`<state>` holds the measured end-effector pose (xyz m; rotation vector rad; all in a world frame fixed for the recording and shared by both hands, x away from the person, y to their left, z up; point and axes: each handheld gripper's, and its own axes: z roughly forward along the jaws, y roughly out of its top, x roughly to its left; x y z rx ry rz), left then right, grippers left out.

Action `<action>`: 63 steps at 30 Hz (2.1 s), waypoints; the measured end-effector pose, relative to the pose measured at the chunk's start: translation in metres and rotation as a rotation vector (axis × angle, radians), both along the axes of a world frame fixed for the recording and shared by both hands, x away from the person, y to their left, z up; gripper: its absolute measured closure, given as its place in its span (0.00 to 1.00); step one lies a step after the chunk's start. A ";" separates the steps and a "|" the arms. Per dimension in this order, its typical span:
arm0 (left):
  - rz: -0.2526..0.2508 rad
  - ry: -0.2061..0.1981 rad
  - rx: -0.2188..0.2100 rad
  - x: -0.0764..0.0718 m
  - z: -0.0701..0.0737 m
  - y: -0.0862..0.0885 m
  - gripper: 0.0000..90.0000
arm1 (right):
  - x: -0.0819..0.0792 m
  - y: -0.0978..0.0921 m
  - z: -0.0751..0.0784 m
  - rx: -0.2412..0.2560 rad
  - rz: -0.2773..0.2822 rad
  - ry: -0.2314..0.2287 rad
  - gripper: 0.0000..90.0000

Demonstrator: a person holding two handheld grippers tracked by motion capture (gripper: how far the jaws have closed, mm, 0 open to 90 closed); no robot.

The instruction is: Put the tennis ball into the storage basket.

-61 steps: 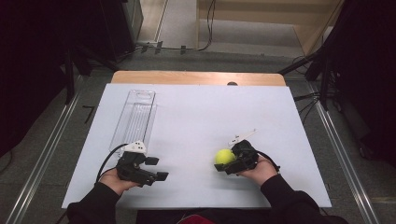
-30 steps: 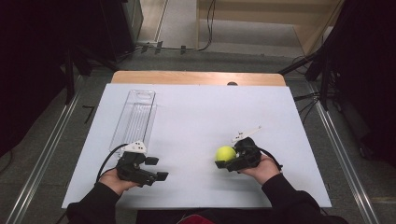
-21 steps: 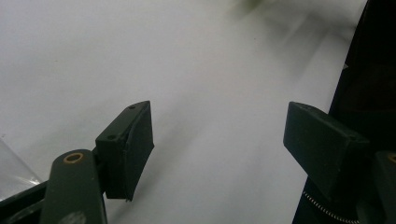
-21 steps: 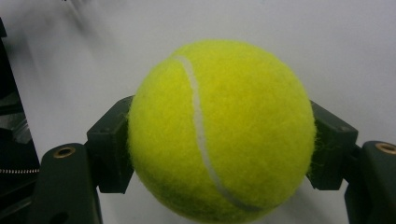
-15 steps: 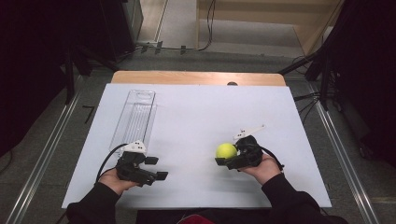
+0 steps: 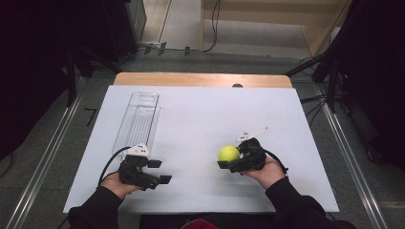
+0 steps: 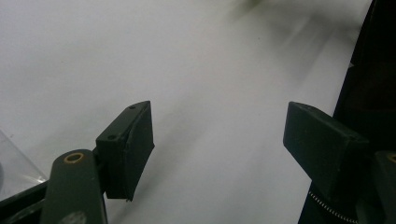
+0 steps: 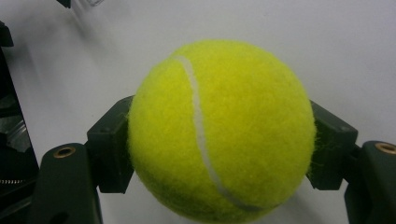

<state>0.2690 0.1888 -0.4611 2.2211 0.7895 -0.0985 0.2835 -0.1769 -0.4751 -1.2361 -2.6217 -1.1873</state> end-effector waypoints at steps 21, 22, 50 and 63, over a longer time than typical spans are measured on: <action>0.005 -0.020 0.011 0.000 0.000 0.001 0.28 | 0.007 0.017 0.007 0.005 0.014 -0.006 0.26; 0.005 -0.021 0.009 0.000 0.000 0.001 0.28 | 0.007 0.018 0.007 0.004 0.017 -0.008 0.26; 0.003 -0.019 0.009 0.000 0.000 0.001 0.28 | 0.023 0.035 0.017 0.036 0.022 -0.001 0.26; 0.000 -0.019 0.004 0.000 0.000 0.002 0.28 | 0.033 0.051 0.020 0.040 0.037 0.008 0.26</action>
